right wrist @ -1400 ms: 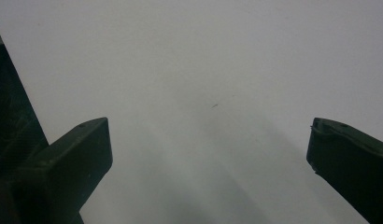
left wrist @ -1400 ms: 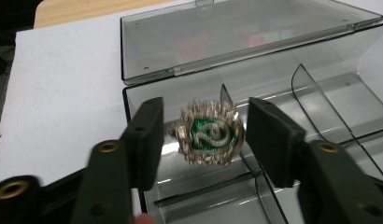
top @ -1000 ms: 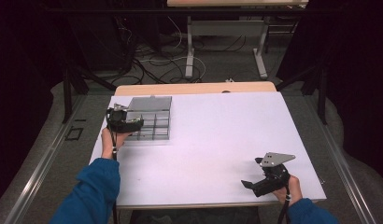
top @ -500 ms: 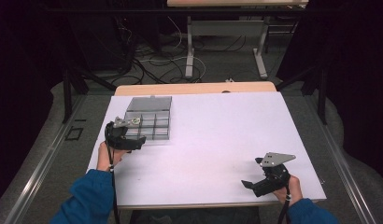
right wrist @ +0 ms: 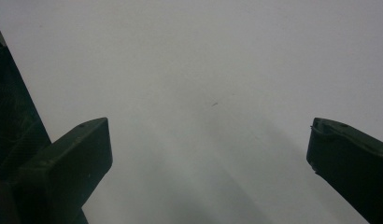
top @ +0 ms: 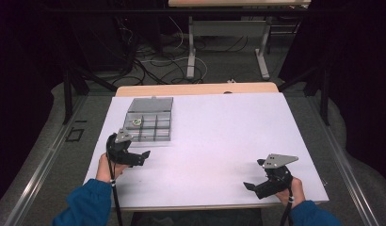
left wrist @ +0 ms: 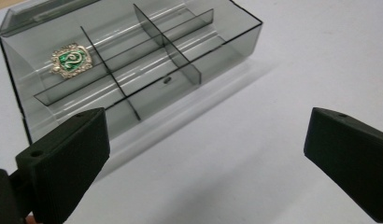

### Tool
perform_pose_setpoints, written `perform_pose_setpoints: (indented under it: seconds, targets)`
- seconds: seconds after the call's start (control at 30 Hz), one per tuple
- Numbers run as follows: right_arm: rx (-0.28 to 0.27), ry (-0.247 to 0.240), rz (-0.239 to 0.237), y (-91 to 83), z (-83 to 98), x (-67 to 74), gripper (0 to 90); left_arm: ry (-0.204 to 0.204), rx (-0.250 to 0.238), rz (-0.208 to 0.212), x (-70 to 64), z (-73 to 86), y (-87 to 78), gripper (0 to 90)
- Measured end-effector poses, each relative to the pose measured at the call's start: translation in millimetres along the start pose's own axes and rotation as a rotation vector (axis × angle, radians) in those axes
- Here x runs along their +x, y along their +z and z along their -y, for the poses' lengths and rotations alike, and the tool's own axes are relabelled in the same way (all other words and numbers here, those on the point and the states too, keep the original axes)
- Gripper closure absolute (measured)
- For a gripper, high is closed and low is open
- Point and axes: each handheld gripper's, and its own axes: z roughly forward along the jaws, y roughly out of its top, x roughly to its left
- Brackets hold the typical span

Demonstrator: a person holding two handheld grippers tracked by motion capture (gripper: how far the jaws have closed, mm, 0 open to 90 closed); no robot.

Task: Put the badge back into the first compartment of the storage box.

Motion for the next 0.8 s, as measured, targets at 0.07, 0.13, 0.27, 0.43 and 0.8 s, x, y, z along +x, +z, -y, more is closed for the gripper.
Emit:
perform_pose_setpoints:
  seconds: [0.07, 0.13, 0.27, 0.43, 0.8]
  targets:
    - [0.000, 0.000, 0.001, 0.0, 0.0, 0.1, 0.0, 0.001, -0.012, 0.006, -3.4, 2.1, -1.3, 0.2]
    - [0.001, -0.001, 0.000, -0.1, 0.0, 0.2, 0.0, 0.009, -0.015, 0.009, -6.1, 3.8, -3.3, 0.2]
    - [0.001, 0.001, 0.004, -0.2, 0.1, 0.3, 0.0, 0.020, -0.019, 0.017, -11.2, 6.7, -8.1, 0.1]
    - [0.000, -0.011, 0.003, -0.2, 0.1, -0.5, 0.0, 0.038, -0.031, 0.023, -16.8, 10.8, -13.5, 0.1]
    - [0.003, -0.005, 0.006, -0.3, 0.2, 0.4, 0.0, 0.073, -0.037, 0.042, -30.2, 19.2, -22.7, 0.1]
